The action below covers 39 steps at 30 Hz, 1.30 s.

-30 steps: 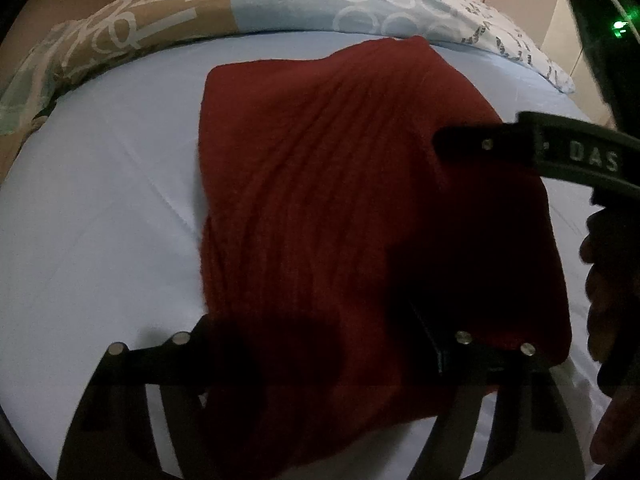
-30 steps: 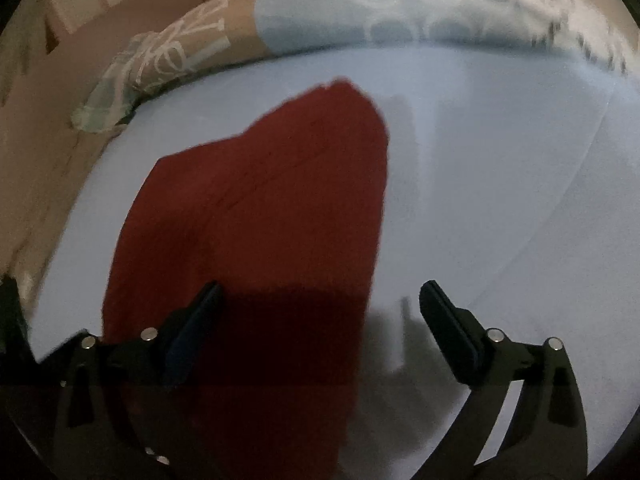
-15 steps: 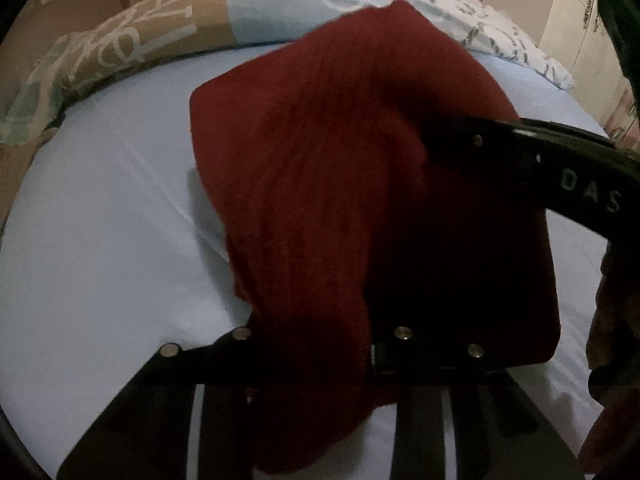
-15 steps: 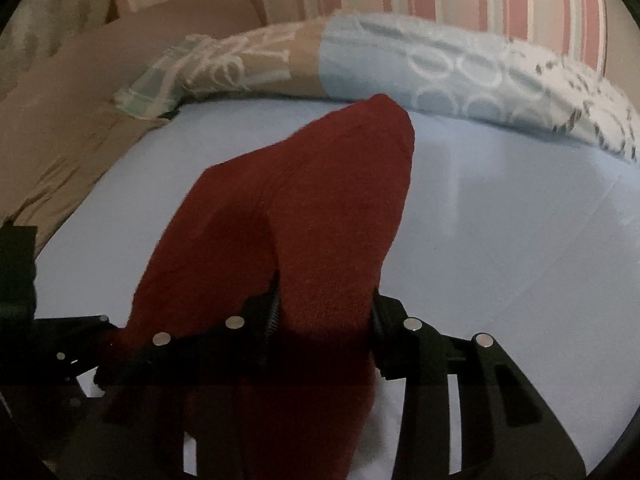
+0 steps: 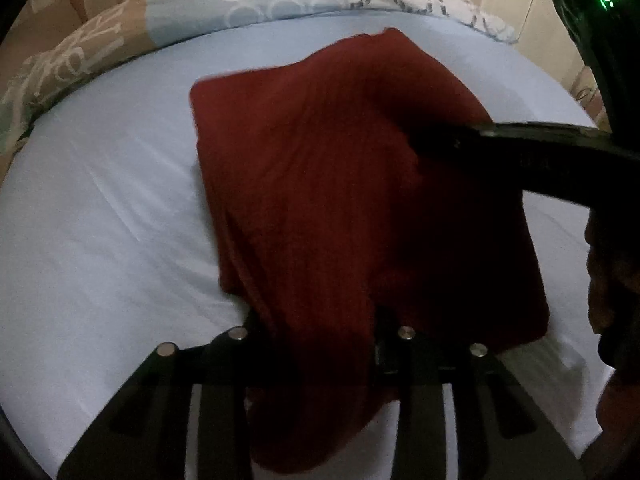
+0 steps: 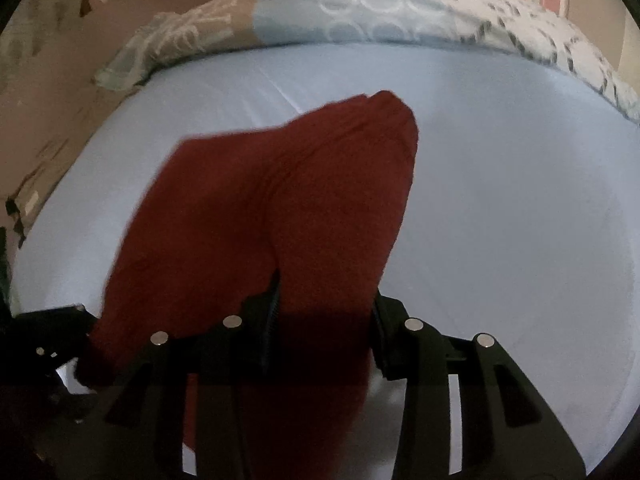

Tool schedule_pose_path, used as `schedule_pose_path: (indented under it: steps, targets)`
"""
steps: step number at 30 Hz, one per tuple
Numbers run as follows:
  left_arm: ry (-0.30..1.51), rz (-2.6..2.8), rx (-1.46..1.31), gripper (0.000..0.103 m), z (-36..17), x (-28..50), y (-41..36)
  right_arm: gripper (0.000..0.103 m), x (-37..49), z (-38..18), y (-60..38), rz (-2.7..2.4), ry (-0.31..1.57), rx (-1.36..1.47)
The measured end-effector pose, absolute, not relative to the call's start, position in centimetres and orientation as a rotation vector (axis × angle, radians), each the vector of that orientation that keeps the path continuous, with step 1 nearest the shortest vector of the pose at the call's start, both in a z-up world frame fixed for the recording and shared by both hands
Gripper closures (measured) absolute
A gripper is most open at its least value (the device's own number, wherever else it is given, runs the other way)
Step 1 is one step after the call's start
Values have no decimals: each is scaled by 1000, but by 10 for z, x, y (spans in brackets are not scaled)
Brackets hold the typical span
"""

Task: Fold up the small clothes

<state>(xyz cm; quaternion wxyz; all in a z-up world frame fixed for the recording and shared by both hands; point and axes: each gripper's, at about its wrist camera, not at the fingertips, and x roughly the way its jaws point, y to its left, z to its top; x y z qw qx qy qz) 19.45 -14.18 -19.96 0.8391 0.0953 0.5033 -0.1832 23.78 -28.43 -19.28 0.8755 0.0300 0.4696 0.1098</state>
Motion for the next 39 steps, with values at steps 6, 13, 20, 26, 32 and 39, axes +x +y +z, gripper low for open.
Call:
schedule_pose_path:
  steps: [6, 13, 20, 26, 32, 39]
  targets:
    - [1030, -356, 211, 25, -203, 200, -143, 49, 237, -195, -290, 262, 943, 90]
    - [958, -308, 230, 13, -176, 173, -107, 6, 189, -154, -281, 221, 807, 28]
    - [949, -258, 189, 9, -173, 157, -72, 3, 126, -163, -259, 90, 770, -114]
    - [958, -227, 211, 8, -188, 166, -79, 4, 126, -204, -261, -2, 869, -155]
    - [976, -241, 151, 1, -208, 172, -62, 3, 134, -229, -273, -44, 931, -123]
    - [980, -253, 131, 1, -207, 173, -60, 3, 131, -224, -267, -37, 906, -121]
